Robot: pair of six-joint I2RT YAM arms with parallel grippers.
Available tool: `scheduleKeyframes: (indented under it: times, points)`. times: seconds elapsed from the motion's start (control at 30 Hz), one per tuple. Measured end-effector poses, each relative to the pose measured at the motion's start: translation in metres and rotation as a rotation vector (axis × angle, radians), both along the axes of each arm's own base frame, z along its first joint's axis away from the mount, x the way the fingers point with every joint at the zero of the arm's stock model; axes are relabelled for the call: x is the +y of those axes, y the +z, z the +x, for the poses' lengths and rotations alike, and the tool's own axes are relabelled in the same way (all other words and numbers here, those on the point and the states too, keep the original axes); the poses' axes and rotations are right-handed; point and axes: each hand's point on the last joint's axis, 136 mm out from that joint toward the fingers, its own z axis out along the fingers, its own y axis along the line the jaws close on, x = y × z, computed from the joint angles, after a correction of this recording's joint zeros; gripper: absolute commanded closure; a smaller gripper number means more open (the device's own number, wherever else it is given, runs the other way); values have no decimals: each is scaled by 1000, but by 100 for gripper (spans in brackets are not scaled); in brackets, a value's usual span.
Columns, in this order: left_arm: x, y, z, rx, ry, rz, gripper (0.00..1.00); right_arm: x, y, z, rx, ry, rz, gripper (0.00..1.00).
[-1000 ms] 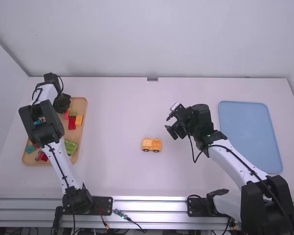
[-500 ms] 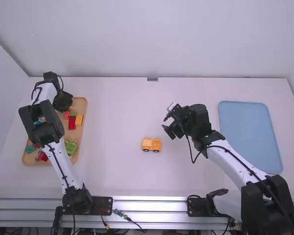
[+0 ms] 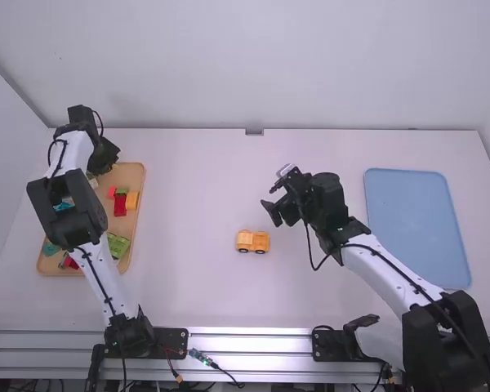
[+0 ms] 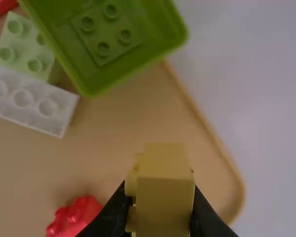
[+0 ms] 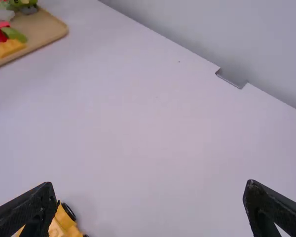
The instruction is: Assemble lego blocks to make yellow taxi
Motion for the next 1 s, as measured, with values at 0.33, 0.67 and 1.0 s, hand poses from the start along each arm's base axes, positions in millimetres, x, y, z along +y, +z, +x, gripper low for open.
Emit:
scheduleKeyframes:
  times: [0.33,0.67,1.0]
  points:
    - [-99,95,-26,-367,-465,127,98,7,5,-4,35,24,77,1]
    - [-250,93,-86,-372,-1096,247,98,-2,13,0,233,-96,324,1]
    - [-400,57,-163,-443,-1808,404,98,-22,-7,-22,493,-95,421,1]
